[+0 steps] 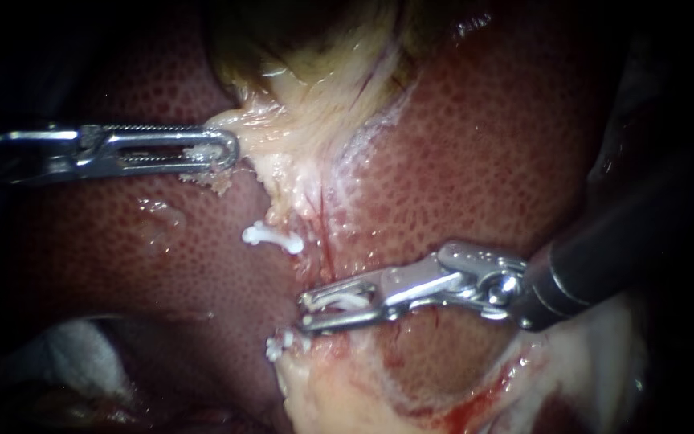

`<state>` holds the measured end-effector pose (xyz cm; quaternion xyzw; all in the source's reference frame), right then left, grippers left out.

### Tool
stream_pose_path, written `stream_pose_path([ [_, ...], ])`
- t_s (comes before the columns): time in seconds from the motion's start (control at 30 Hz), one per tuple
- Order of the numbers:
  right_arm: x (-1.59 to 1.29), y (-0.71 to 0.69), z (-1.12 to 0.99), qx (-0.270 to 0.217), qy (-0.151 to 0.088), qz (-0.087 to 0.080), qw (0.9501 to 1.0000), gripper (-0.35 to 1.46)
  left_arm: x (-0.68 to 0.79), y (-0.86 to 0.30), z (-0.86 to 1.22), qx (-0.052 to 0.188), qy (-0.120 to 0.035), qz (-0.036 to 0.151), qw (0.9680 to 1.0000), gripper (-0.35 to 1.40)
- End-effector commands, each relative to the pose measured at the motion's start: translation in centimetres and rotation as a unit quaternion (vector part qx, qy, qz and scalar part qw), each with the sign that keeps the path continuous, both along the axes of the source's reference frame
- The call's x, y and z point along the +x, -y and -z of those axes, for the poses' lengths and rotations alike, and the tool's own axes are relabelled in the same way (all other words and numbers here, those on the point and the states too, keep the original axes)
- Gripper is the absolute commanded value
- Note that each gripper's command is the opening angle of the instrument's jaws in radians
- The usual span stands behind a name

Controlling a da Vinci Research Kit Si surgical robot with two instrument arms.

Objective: Clipping second clip right tube

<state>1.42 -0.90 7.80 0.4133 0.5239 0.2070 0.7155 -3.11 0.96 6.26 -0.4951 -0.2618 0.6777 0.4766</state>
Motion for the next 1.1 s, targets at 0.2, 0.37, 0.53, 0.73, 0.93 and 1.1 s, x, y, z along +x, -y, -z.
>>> stream_pose_path([
  [0.2,-0.2,-0.09,0.22,-0.01,-0.005,-0.005,0.9999,0.42,0.0,0.0,0.0,0.0,0.0,0.0,1.0,-0.35],
  [0.37,-0.37,-0.22,0.25,-0.02,0.004,-0.016,0.9997,0.46,0.0,0.0,0.0,0.0,0.0,0.0,1.0,-0.35],
  [0.53,-0.39,-0.33,0.14,-0.026,0.018,-0.039,0.9988,0.49,0.01,0.0,0.0,0.0,0.0,0.0,1.0,-0.35],
  [0.73,-0.31,-0.38,-0.01,-0.028,0.023,-0.045,0.9983,0.49,0.01,0.0,0.0,0.0,0.0,0.0,1.0,-0.35],
  [0.93,-0.12,-0.27,-0.17,-0.033,0.024,-0.043,0.9983,0.49,0.0,0.0,0.0,0.0,0.0,0.0,1.0,-0.35],
  [1.1,0.09,-0.13,-0.27,-0.035,0.02,-0.034,0.9986,0.49,0.0,0.0,0.0,0.0,0.0,0.0,1.0,-0.35],
])
